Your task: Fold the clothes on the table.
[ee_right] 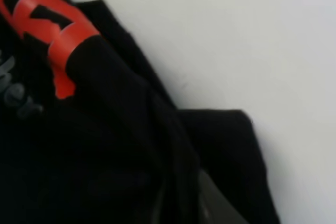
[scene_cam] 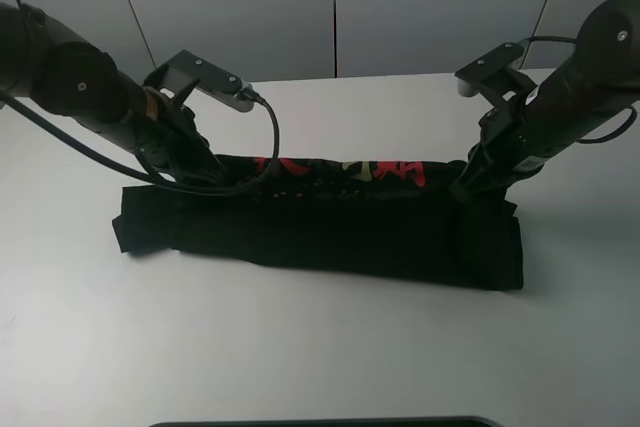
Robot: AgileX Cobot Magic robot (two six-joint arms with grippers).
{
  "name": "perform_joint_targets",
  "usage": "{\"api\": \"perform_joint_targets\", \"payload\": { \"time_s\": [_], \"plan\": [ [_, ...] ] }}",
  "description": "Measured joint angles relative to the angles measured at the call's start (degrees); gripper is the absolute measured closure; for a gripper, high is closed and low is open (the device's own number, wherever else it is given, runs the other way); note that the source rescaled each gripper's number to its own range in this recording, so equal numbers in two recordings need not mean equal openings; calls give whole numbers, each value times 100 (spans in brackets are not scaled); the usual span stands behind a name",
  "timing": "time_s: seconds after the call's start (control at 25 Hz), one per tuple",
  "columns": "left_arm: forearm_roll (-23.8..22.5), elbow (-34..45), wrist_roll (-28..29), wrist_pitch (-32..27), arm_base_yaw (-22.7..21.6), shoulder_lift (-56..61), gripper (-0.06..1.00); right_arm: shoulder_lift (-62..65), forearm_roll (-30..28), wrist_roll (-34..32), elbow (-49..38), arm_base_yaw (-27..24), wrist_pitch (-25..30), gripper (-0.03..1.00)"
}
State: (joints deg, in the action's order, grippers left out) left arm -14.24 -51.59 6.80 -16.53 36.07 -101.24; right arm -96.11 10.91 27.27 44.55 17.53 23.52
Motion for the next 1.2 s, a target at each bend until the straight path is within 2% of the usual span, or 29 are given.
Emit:
{"api": "perform_joint_targets", "payload": {
  "time_s": [0.08, 0.24, 0.28, 0.36, 0.44, 0.56, 0.8, 1.0, 1.12, 1.2],
  "plan": [
    [-21, 0, 75, 166, -27, -14, 52, -23, -71, -197, 0, 0, -247, 66],
    [-33, 0, 216, 314, -61, -14, 16, -23, -94, -692, 0, 0, -469, 7],
    [-33, 0, 306, 313, -61, -14, 9, -23, -94, -766, 0, 0, -469, 1],
    [-33, 0, 538, 213, -61, -14, 1, -23, -94, -882, 0, 0, -387, -2],
    [-15, -12, 720, 0, -61, -14, -3, -23, -94, -1083, 0, 0, -267, -3],
    [203, -197, 823, -586, -61, -14, -4, -23, -94, -1423, 0, 0, -80, -3],
    [247, -709, 843, -1882, -61, -14, -4, -23, -94, -1779, 36, 0, 603, -3],
    [234, -746, 772, -2072, -172, -14, -4, -23, -94, -2208, 36, 0, 1071, -3],
    [335, -746, 707, -2080, -541, -14, -4, -23, -94, -2297, 36, 0, 1250, -3],
    [620, -746, 417, -2148, -834, -14, -4, -23, -94, -2338, 36, 0, 1260, -3]
  ]
}}
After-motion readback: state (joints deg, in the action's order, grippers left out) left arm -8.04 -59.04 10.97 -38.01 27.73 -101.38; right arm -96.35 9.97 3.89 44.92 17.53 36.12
